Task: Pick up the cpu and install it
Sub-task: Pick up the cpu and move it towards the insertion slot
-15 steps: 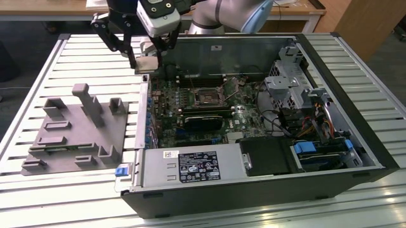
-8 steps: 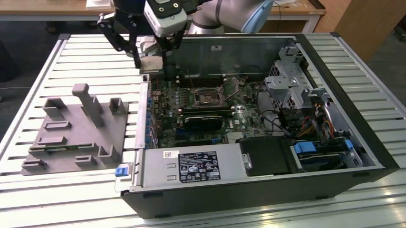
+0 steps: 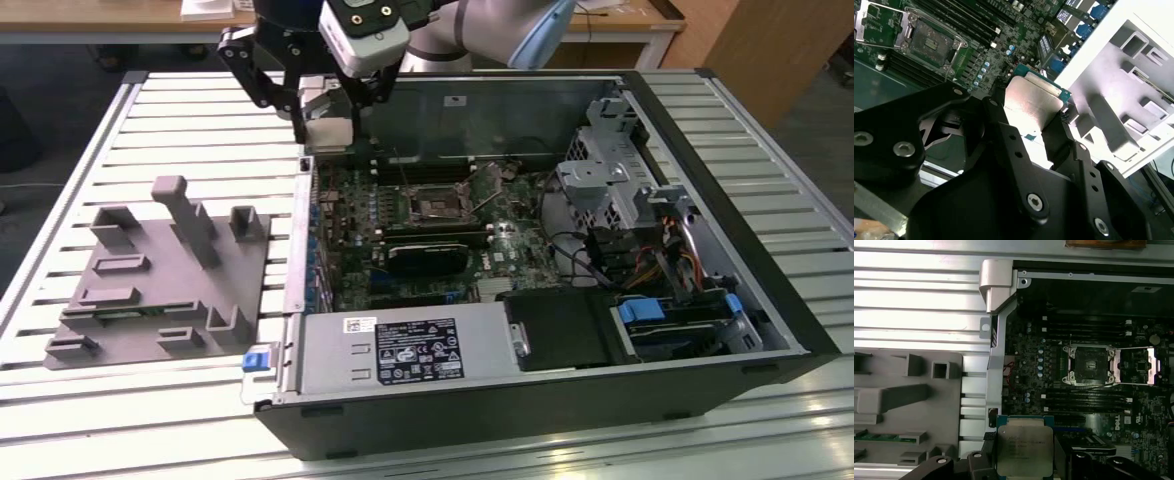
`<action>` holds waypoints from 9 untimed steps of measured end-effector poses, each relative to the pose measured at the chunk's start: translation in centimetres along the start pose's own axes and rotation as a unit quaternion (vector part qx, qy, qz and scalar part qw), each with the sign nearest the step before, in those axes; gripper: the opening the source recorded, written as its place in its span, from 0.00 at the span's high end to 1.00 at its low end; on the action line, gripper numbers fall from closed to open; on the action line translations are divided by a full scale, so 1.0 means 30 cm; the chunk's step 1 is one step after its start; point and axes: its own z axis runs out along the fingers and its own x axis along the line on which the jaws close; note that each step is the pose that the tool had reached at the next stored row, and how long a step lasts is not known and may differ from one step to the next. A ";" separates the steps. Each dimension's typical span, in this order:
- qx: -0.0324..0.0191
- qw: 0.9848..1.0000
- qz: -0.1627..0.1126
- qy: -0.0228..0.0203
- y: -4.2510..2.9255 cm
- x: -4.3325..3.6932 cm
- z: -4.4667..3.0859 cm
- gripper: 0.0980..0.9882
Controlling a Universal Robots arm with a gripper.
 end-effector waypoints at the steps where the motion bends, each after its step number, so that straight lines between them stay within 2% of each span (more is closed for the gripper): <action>1: 0.000 1.000 0.000 0.000 0.000 -0.004 0.000 0.50; 9: 0.000 1.000 -0.001 0.000 0.006 -0.038 0.001 0.50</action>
